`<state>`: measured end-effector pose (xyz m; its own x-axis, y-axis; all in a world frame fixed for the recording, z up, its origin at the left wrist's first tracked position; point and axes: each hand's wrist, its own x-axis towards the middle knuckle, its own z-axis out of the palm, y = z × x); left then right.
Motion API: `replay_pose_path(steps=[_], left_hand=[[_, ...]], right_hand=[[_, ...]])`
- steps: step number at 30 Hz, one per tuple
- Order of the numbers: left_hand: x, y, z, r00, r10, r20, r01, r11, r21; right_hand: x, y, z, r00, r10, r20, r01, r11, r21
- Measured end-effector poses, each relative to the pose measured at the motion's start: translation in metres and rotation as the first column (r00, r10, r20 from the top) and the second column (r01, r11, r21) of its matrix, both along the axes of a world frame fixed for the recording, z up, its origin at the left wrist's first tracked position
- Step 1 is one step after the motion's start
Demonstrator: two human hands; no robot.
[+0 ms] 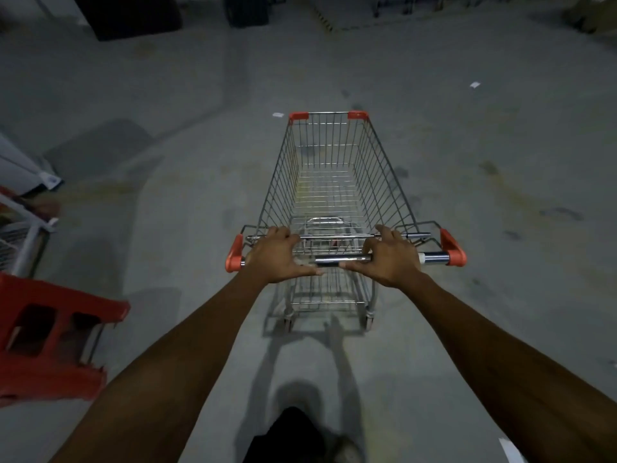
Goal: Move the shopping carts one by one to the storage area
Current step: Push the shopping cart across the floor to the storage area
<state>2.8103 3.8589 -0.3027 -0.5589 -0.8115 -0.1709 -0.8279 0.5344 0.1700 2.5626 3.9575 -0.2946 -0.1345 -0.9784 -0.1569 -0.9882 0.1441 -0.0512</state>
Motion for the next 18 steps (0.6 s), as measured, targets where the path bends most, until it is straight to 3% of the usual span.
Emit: replay_pose_path(steps=[6, 18], left_hand=[[-0.05, -0.113, -0.007, 0.995, -0.058, -0.077, 0.054, 0.998, -0.044], [-0.146, -0.355, -0.003, 0.969, -0.229, 0.095, 0.229, 0.973, 0.015]], right_hand=[[-0.05, -0.108, -0.009, 1.0, -0.016, 0.006, 0.016, 0.999, -0.032], [-0.134, -0.323, -0.006, 0.995, -0.091, -0.034, 0.093, 0.995, 0.045]])
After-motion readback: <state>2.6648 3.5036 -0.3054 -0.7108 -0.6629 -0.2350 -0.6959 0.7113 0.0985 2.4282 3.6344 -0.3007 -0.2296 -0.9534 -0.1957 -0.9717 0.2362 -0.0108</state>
